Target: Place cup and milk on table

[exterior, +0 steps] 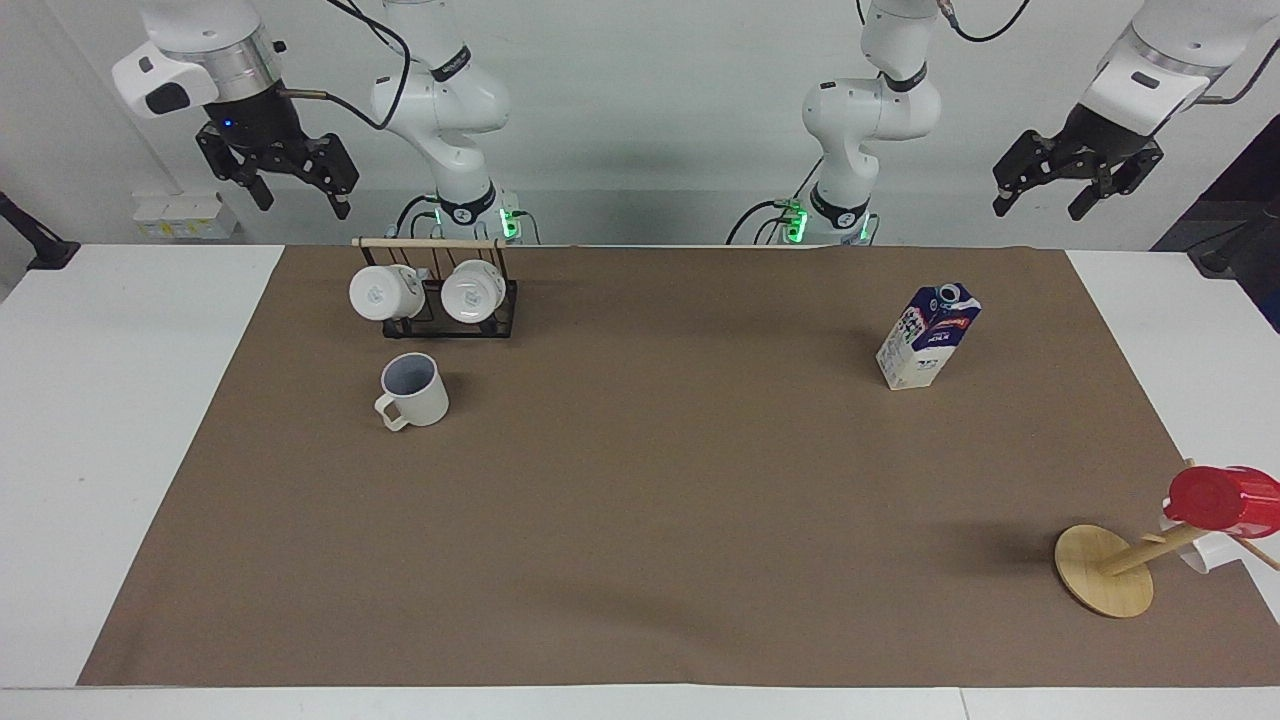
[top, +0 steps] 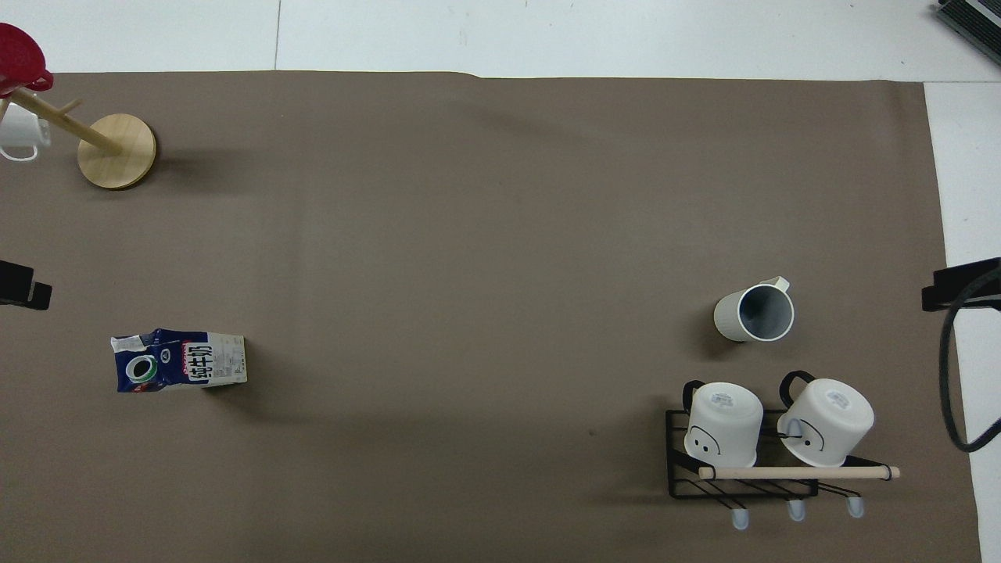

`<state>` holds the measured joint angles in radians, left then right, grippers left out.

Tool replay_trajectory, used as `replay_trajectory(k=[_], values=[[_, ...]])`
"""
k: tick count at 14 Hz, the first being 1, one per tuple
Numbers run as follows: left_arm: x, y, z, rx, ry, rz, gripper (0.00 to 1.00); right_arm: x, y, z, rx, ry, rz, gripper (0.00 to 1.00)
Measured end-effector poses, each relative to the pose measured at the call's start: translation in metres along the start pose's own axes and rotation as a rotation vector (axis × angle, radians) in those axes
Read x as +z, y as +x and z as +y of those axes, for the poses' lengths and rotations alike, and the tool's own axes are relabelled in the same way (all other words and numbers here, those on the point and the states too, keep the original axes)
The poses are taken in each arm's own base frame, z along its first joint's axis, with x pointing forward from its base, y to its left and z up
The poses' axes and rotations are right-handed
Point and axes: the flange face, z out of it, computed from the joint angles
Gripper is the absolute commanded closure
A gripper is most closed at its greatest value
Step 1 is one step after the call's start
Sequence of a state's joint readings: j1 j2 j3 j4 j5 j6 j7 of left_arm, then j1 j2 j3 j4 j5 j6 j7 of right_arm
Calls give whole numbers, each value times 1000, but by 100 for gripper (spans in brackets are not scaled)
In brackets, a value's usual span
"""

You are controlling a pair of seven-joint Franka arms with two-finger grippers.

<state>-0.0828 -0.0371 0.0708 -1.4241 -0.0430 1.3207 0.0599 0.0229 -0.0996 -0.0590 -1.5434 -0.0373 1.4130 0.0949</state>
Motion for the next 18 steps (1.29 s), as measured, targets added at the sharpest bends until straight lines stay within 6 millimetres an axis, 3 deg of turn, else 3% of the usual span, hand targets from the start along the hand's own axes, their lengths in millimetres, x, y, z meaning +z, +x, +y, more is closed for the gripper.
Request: replay_trajectory(k=[12,18], values=[[5,-1,2,4,0,0,0,1,-1,0,2,0,-3,0],[27,-15,1,3,-5,22,0,2,-2,0,2,0,-5,0]])
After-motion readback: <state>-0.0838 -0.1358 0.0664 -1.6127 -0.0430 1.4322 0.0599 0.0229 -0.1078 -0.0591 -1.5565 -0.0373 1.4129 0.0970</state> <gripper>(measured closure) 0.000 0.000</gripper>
